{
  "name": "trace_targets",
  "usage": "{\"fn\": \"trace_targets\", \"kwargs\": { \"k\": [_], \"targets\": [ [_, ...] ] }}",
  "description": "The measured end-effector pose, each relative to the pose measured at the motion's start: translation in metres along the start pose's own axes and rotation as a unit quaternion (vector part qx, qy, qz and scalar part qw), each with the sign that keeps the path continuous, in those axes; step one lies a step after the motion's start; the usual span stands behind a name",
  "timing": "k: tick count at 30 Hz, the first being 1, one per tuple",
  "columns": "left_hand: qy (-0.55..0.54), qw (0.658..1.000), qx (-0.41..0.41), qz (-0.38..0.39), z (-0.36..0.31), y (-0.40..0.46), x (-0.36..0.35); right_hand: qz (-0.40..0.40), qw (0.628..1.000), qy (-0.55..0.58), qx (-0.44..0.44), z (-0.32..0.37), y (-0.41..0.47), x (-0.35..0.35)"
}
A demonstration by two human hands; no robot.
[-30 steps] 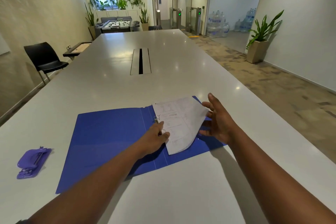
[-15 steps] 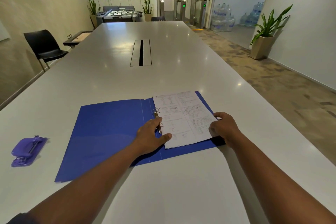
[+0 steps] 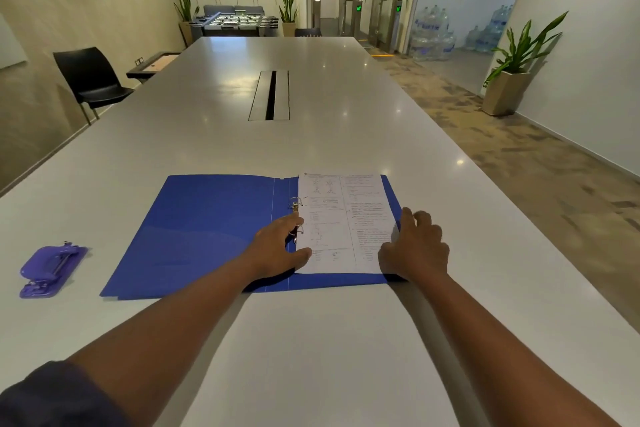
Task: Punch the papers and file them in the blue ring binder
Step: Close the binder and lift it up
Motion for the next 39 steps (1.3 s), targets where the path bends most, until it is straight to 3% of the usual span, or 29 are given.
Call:
{"fn": "trace_targets", "kwargs": {
  "k": [3,7,13,17,21,25,28,30,35,39],
  "targets": [
    [-0.004,1.0,0.0,0.001,-0.007,-0.005,0.002,-0.054,0.993,-0.002,0.107,0.023,-0.013,-0.003],
    [0.01,0.999,0.02,-0.047,0.003,-0.012,0.009,0.005,0.973,0.033,0.229,0.059,-0.028,-0.025],
    [0.106,0.976,0.125,-0.146,0.041,-0.035,0.035,0.06,0.955,0.058,0.286,0.096,-0.037,-0.057],
    [0.123,0.915,0.313,-0.225,0.068,-0.067,0.064,0.058,0.953,0.11,0.275,0.112,-0.039,-0.066],
    [-0.051,0.832,0.476,-0.28,0.089,-0.098,0.082,0.031,0.955,0.158,0.25,0.127,-0.033,-0.068],
    [-0.231,0.744,0.534,-0.329,0.107,-0.114,0.091,0.02,0.959,0.16,0.233,0.136,-0.024,-0.07],
    [-0.349,0.677,0.459,-0.457,0.107,-0.118,0.096,0.011,0.964,0.16,0.213,0.14,-0.021,-0.071],
    [-0.374,0.658,0.365,-0.541,0.103,-0.122,0.102,0.003,0.965,0.17,0.2,0.141,-0.022,-0.074],
    [-0.373,0.681,0.191,-0.6,0.074,-0.128,0.126,-0.006,0.962,0.209,0.176,0.142,-0.029,-0.078],
    [-0.423,0.719,0.064,-0.548,0.04,-0.118,0.132,-0.002,0.96,0.215,0.181,0.144,-0.032,-0.073]
  ]
}}
Point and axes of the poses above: each hand's wrist, its own y-axis towards the middle knuckle, its own x-axis out of the back of the hand, z = x × y, the point moved 3 cm from there along y, towards the middle knuckle, and after that the axes turned 4 degrees about x, right-handed, at the moved point
